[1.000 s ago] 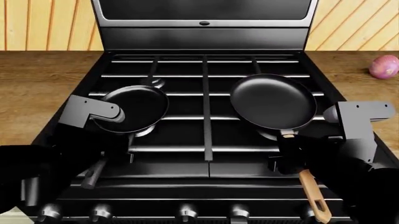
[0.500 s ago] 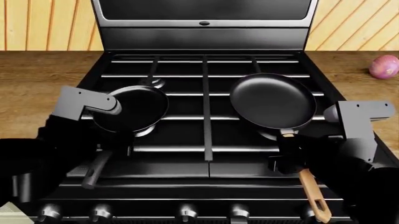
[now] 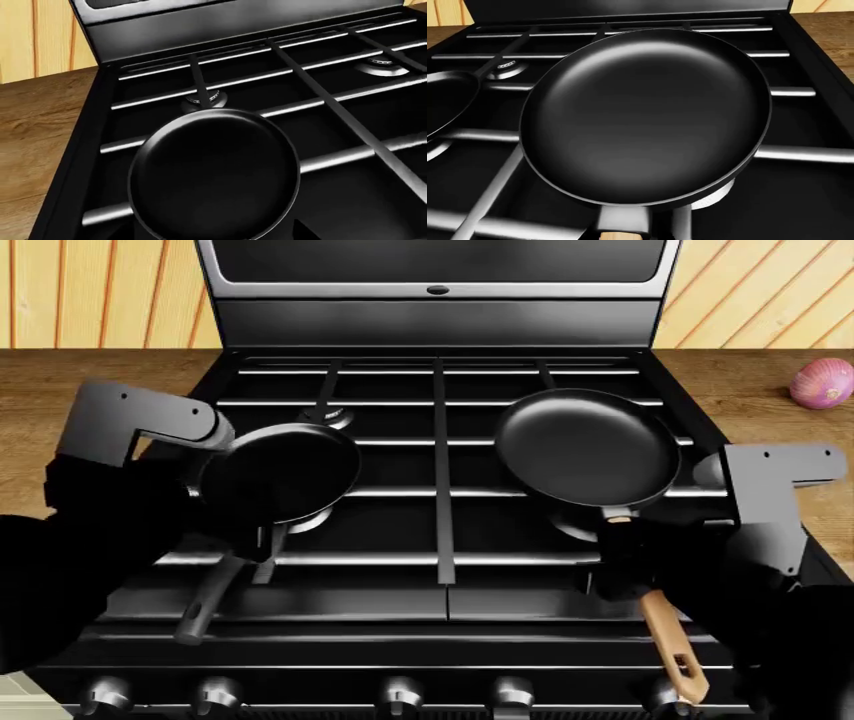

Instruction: Place both pans onto different burners. Then place the onion and the steak on different pans.

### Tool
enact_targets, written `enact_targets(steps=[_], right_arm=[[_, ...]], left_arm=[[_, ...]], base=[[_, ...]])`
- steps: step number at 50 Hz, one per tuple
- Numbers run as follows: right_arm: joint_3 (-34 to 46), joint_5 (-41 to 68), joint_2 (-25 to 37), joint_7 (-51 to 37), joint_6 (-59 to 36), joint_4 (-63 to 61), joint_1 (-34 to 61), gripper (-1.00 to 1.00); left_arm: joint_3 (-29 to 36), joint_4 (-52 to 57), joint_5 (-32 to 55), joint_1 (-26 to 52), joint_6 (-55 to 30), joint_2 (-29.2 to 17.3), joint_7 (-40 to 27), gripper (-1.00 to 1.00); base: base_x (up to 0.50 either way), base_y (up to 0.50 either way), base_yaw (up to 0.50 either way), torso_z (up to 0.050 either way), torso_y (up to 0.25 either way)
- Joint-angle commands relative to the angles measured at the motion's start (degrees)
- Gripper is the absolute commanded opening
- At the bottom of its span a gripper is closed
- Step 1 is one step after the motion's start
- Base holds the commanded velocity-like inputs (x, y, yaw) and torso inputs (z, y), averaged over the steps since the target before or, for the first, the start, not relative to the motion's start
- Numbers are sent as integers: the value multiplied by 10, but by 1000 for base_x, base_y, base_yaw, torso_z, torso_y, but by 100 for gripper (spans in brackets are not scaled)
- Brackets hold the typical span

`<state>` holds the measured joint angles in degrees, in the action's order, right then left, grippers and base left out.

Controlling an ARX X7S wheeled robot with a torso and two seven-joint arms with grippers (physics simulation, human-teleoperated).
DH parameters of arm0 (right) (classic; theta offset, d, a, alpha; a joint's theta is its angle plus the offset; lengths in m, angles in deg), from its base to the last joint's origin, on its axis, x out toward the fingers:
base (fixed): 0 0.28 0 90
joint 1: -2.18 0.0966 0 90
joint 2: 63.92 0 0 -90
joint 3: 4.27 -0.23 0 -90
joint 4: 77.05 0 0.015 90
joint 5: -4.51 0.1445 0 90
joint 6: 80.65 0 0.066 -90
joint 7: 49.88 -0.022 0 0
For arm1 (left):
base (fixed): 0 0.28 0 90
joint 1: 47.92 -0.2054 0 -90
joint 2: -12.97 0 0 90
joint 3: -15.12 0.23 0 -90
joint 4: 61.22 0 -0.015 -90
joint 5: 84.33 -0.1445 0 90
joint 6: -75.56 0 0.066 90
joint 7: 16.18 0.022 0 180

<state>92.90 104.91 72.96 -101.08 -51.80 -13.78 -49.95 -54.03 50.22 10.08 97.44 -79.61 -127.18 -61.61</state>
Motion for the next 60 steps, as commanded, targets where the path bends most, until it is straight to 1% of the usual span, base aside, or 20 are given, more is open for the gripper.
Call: enact_targets(steps=[1,10,23,34,60], right_arm=[[-5,-46,1,16,0,29,36,-100],[2,-99,1,53,7,70,31,-100],[8,-152,0,90,27,110,20,-100],[22,-175,-13,109,35,129,24,-100],[30,-197,-21,130,57,138,-8,-100]], left_arm=[[-20,13,41,34,5,-6,-24,100],[-18,13,57,56,7,0,-39,100],[-17,12,51,53,10,-1,-34,100],[-15,13,44,50,12,-4,-30,100],[-10,14,40,48,17,-4,-31,100]], base=[[0,0,0,0,0],[0,0,0,0,2],[0,0,0,1,2],[0,0,0,1,2],[0,0,0,1,2]])
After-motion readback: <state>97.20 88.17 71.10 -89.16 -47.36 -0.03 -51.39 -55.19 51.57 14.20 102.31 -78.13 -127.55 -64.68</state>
